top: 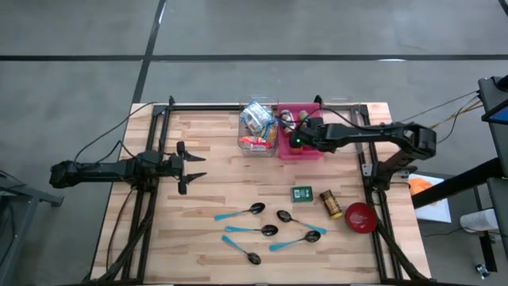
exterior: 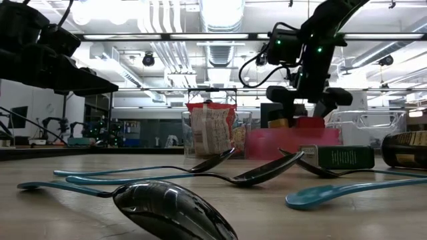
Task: Pick & Place Food Item
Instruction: Put the red spice can into the pink bin
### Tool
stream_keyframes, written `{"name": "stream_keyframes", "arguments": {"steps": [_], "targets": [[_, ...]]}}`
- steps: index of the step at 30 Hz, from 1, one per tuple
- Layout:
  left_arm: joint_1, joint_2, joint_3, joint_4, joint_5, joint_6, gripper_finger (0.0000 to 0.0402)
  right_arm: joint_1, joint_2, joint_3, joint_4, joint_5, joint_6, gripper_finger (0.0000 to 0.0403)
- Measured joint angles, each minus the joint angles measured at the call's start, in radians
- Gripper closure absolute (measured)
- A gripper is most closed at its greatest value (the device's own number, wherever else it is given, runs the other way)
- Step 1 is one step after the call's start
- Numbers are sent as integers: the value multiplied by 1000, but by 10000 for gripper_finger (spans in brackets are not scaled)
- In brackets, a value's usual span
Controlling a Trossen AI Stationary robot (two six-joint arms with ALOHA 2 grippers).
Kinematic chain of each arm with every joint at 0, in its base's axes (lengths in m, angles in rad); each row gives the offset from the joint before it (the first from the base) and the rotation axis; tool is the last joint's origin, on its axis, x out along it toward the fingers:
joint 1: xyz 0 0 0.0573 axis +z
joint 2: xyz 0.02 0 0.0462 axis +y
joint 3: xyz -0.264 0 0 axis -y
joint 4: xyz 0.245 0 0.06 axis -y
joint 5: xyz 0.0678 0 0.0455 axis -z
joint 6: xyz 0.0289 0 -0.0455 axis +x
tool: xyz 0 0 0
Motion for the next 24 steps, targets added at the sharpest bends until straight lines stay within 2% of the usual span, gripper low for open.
{"name": "stream_keyframes", "arguments": {"steps": [7, 15, 21, 24], "targets": [[0, 0, 0, 0, 0, 0, 158, -2, 23, 0, 11, -10, -8, 105], [0, 0, 0, 0, 0, 1, 158, -2, 28, 1, 7, -13, -11, 122], [0, 0, 0, 0, 0, 3, 158, -2, 28, 2, -2, -8, -14, 70], [0, 0, 0, 0, 0, 3, 158, -1, 28, 3, -3, -8, -14, 60]]}}
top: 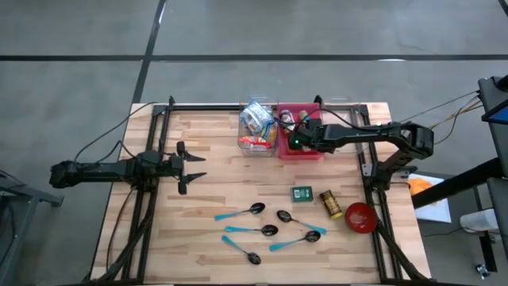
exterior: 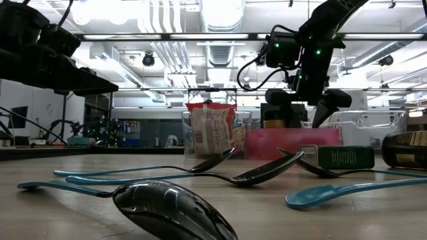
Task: Pick & Place Food Item
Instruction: Put the red spice can into the pink bin, then put the green spice can into the pink bin
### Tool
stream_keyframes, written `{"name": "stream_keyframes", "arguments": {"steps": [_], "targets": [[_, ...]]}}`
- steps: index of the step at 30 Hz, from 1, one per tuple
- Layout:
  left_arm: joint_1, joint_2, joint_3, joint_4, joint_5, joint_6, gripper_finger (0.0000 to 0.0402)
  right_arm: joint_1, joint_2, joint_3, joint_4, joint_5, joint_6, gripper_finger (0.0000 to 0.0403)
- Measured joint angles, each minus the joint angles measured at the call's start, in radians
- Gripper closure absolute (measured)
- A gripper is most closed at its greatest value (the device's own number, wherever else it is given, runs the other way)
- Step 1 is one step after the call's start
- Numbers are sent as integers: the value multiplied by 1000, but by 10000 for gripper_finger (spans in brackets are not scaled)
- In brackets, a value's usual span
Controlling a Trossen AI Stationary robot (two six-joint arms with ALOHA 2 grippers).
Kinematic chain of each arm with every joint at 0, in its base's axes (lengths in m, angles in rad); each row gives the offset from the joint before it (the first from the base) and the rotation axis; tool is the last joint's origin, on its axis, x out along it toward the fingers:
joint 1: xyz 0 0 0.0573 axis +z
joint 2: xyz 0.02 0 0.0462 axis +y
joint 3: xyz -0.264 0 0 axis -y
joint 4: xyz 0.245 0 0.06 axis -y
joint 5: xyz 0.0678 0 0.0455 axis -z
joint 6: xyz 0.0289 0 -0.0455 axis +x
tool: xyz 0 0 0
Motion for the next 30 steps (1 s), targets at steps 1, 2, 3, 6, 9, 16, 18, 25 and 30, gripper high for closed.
{"name": "stream_keyframes", "arguments": {"steps": [1, 2, 3, 6, 9, 16, 18, 25, 30], "targets": [[0, 0, 0, 0, 0, 0, 158, 0, 0, 0, 0, 0, -1, 59], [0, 0, 0, 0, 0, 0, 158, 0, 0, 0, -1, 0, -5, 58], [0, 0, 0, 0, 0, 0, 158, 0, 0, 0, -1, 0, -9, 57], [0, 0, 0, 0, 0, 0, 158, 0, 0, 0, -2, 0, -13, 56], [0, 0, 0, 0, 0, 0, 158, 0, 0, 0, -2, 3, -13, 55], [0, 0, 0, 0, 0, 0, 158, 0, -47, -3, -19, 5, -20, 54], [0, 0, 0, 0, 0, 0, 158, -1, -73, -5, -27, 7, -38, 54], [0, 0, 0, 0, 0, -3, 157, 33, -191, -5, -19, 10, -122, 53], [0, 0, 0, 0, 0, -3, 157, 104, -282, -5, -10, 3, -227, 53]]}}
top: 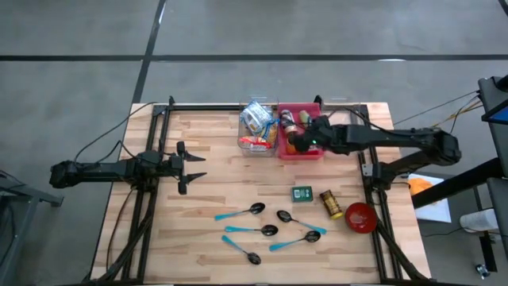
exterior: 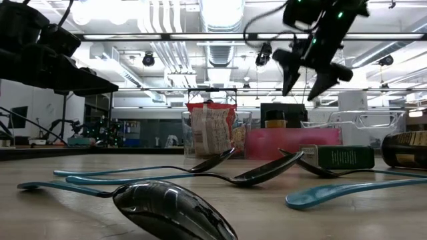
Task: Pick & Place Food Item
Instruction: Put the green spice can into the pink bin
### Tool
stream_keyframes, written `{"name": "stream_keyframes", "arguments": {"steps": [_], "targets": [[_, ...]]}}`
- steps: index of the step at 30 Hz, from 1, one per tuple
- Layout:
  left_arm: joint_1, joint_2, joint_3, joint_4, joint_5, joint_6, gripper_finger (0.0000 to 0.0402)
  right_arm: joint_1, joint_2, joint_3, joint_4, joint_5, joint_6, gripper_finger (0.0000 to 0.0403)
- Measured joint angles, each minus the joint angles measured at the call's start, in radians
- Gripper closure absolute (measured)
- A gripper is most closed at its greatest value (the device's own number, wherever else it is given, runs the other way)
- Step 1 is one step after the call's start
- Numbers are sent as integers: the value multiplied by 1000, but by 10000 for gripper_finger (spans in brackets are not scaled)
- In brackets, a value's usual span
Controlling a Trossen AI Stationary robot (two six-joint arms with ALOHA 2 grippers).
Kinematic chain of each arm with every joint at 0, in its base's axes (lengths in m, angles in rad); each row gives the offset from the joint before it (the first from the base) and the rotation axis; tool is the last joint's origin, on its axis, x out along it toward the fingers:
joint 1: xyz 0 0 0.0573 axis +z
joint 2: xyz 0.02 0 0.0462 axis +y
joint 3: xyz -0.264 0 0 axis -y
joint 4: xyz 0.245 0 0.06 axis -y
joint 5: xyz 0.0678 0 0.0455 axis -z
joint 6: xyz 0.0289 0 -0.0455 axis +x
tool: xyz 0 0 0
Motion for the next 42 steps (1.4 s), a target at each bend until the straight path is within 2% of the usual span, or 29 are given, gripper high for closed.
{"name": "stream_keyframes", "arguments": {"steps": [6, 11, 22, 33, 42], "targets": [[0, 0, 0, 0, 0, 0, 158, 134, -95, 2, 8, -69, -227, 53], [0, 0, 0, 0, 0, 0, 158, 267, -122, 2, 8, -106, -374, 53], [0, 0, 0, 0, 0, 1, 158, 482, -12, 2, 91, -181, -679, 53], [0, -1, 0, 0, 0, 3, 158, 523, 169, 1, 93, -232, -717, 53], [0, -1, 0, 0, 0, 2, 158, 521, 234, -1, 91, -270, -715, 53]]}}
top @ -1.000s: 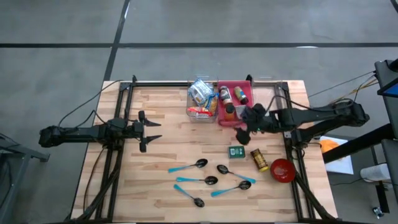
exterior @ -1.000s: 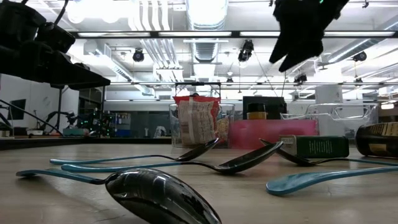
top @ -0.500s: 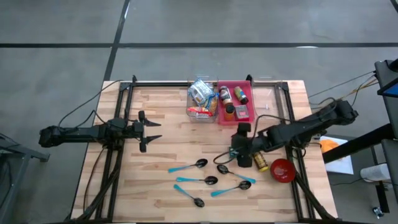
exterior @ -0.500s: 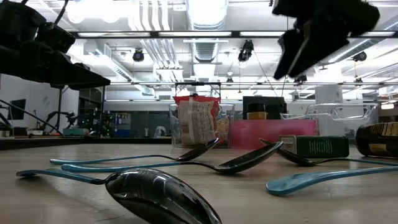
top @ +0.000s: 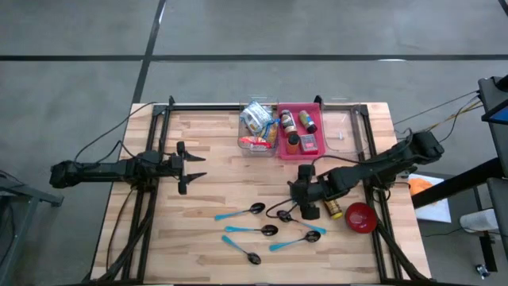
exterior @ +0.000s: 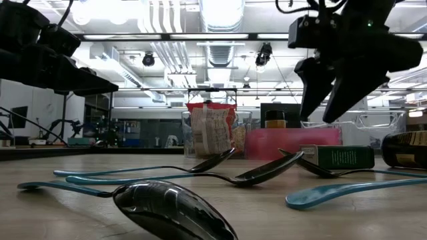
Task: Pick & Place Food Item
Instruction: Put the green spice can into the pink bin
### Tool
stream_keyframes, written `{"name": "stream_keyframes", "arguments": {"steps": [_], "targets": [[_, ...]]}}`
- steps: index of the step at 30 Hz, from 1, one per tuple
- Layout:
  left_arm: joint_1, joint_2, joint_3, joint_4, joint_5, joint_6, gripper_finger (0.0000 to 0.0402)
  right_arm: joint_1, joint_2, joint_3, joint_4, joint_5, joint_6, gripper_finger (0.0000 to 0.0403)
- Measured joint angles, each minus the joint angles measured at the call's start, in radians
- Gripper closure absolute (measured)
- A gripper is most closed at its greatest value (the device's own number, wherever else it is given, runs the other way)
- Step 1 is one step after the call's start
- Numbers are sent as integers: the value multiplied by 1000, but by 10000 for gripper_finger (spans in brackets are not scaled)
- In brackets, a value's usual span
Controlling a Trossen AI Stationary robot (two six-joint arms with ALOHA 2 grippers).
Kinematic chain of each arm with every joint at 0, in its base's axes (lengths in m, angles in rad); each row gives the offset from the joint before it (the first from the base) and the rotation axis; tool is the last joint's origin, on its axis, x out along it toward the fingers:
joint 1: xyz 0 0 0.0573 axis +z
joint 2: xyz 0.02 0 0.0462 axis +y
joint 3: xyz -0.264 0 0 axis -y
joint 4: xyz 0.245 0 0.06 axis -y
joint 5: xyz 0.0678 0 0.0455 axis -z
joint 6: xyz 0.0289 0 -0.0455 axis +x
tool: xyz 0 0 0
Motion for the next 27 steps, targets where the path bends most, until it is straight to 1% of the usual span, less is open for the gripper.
{"name": "stream_keyframes", "arguments": {"steps": [10, 16, 23, 27], "targets": [[0, 1, 0, 0, 0, -2, 158, 0, 20, -35, 22, -7, 3, 53], [0, 1, 0, 0, 0, -2, 158, -8, 18, -116, 140, -14, 59, 53], [0, 1, 0, 0, 0, -2, 158, -10, 18, -189, 219, -21, 63, 53], [0, 1, 0, 0, 0, -2, 158, -11, 18, -233, 284, -47, 68, 53]]}}
